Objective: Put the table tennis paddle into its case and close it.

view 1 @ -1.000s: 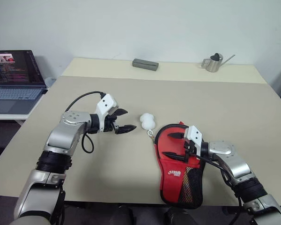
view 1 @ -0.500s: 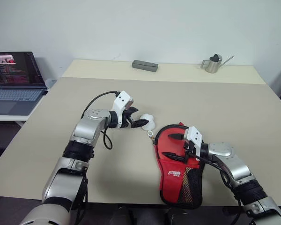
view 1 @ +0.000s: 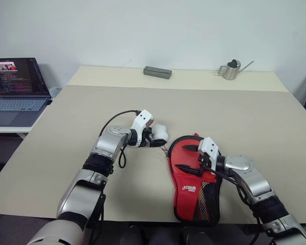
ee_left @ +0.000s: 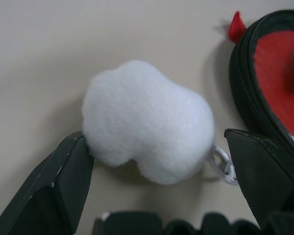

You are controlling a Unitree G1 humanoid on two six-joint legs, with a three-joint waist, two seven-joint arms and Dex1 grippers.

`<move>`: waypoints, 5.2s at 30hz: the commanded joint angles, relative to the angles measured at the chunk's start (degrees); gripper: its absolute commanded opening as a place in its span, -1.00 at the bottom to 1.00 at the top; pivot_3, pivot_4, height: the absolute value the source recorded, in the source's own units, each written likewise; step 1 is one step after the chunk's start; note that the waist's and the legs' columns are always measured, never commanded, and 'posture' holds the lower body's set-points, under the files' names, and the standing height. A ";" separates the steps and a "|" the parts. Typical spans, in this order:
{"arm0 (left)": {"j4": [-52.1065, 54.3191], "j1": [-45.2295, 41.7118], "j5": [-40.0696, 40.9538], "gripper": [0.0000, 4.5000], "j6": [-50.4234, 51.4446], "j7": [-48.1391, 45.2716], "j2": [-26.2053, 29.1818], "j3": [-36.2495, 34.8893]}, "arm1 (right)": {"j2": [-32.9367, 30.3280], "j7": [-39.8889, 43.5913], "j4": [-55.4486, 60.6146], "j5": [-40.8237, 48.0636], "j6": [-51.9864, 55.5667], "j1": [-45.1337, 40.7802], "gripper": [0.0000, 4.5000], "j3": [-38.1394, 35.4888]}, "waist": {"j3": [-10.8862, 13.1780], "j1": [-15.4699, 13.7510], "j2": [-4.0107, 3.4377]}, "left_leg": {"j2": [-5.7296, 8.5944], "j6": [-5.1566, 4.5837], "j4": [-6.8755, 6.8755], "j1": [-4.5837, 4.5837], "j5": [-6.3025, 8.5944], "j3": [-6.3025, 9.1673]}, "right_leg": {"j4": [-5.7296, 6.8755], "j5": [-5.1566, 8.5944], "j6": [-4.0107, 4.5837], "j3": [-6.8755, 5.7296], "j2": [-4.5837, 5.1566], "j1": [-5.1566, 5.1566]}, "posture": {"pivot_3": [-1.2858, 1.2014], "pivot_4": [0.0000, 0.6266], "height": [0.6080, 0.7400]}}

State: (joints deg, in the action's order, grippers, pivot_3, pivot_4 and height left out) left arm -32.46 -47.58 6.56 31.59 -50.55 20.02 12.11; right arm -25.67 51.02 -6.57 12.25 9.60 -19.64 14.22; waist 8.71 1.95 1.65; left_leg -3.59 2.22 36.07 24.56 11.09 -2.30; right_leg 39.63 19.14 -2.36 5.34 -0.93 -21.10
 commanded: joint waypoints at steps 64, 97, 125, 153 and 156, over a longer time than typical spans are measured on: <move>-33.67 -18.05 -13.22 -0.98 -28.33 12.07 -10.26 -0.23 | 0.04 -6.29 -6.85 -7.49 19.26 2.54 1.00 6.73 | -1.52 0.83 -0.06 | 0.04 0.12 -0.43 -1.41 0.16 -0.06 | -0.69 0.19 -0.24 0.12 -0.03 1.47 | 0.03 -0.52 1.00; -45.00 -26.79 -21.02 -0.98 -33.37 29.85 -20.25 -2.32 | -2.56 -5.04 -3.00 -6.43 21.76 2.87 1.00 5.84 | -1.40 1.08 0.14 | 0.12 0.17 -0.90 -1.62 0.15 -0.15 | -0.84 0.21 -0.28 0.18 0.02 1.50 | 0.03 -0.52 1.00; -45.98 -28.40 -27.09 -0.98 -33.58 33.38 -25.43 -1.26 | -3.76 -7.49 3.42 -5.83 24.62 7.13 1.00 4.46 | -1.24 0.14 0.39 | 0.15 0.24 -1.08 -1.56 0.20 -0.20 | -1.13 0.22 -0.28 0.18 0.09 1.47 | 0.03 -0.52 1.00; -39.57 -27.26 -19.14 0.05 -38.91 10.90 -12.98 -6.82 | -3.45 -6.29 1.29 -6.11 23.35 4.93 1.00 4.94 | -1.23 0.08 0.38 | 0.03 0.32 -1.27 -1.55 0.26 -0.65 | -1.58 0.21 -0.27 0.24 0.05 1.50 | 0.03 -0.52 1.00; -35.39 -25.92 -14.63 0.05 -36.87 3.13 -8.09 -9.71 | -3.75 -5.74 1.45 -5.87 23.49 4.66 1.00 4.68 | -1.22 0.08 0.39 | 0.00 0.32 -1.29 -1.56 0.26 -0.68 | -1.59 0.21 -0.27 0.22 0.06 1.50 | 0.03 -0.52 1.00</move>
State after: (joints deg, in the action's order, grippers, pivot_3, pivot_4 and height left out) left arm -71.38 -73.01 -10.81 -5.74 -43.97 11.27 3.98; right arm -27.23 45.79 2.45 10.27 27.82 -18.66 15.31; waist 7.48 2.03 2.05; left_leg -3.60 2.55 34.77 23.01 11.35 -3.00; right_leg 38.03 19.35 -2.63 5.56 -0.88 -19.61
